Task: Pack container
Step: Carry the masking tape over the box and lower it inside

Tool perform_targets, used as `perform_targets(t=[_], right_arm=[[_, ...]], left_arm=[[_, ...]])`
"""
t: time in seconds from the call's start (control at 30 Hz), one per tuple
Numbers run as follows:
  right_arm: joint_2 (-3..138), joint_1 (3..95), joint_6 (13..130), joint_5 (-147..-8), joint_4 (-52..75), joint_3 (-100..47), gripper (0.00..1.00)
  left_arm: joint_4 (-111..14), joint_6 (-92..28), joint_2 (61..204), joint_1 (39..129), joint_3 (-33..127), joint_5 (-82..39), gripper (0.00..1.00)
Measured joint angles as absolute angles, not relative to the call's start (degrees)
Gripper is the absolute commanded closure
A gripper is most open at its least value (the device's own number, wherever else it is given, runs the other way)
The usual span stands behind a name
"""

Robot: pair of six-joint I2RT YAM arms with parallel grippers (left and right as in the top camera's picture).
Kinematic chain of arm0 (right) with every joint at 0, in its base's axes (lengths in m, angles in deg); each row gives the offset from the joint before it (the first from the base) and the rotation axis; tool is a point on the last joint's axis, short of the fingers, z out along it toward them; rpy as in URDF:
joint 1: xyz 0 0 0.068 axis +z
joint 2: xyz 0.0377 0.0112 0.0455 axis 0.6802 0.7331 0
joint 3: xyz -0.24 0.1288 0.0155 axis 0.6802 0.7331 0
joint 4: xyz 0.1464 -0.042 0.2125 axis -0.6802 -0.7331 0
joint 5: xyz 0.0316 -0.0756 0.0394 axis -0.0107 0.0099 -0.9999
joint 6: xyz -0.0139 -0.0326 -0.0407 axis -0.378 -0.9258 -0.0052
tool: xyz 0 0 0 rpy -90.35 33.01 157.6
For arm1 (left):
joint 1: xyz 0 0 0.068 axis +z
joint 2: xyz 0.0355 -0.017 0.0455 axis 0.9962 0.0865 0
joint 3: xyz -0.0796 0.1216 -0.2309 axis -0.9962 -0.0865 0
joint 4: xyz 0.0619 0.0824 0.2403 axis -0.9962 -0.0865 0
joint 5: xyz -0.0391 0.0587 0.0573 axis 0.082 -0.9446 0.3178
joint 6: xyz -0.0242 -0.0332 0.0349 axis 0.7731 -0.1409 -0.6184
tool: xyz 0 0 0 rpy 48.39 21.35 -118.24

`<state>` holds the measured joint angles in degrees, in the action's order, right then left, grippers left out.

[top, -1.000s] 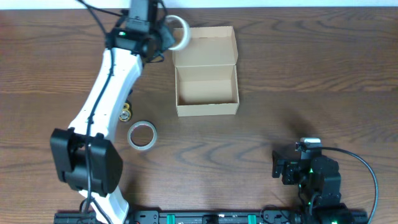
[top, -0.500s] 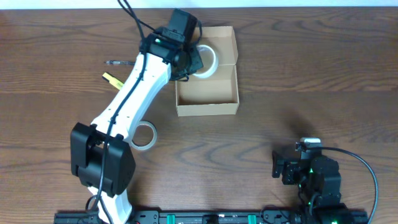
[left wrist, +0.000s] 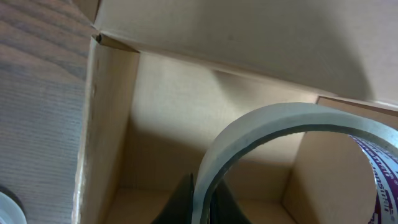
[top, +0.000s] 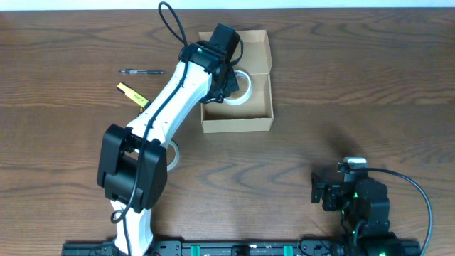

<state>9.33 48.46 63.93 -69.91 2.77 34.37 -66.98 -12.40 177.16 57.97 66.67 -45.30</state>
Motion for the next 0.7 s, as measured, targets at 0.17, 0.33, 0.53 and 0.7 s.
perform_targets(t=[0.17, 0.33, 0.53, 0.7], right_arm=[[9.3, 48.5, 63.9, -69.9, 2.8, 34.4, 0.01], [9.3, 48.5, 63.9, -69.9, 2.8, 34.4, 0.01], [9.3, 48.5, 63.9, -69.9, 2.8, 34.4, 0.01], [9.3, 48.5, 63.9, -69.9, 2.8, 34.4, 0.01]], left_arm=[[-67.3, -12.2, 177.2, 57.9, 66.6, -46.1, 0.94], [-70.0, -12.2, 177.2, 57.9, 66.5, -46.5, 0.94], [-72.6, -11.0, 177.2, 57.9, 66.5, -47.3, 0.94], [-71.2, -10.0, 177.2, 57.9, 64.6, -48.4, 0.94]])
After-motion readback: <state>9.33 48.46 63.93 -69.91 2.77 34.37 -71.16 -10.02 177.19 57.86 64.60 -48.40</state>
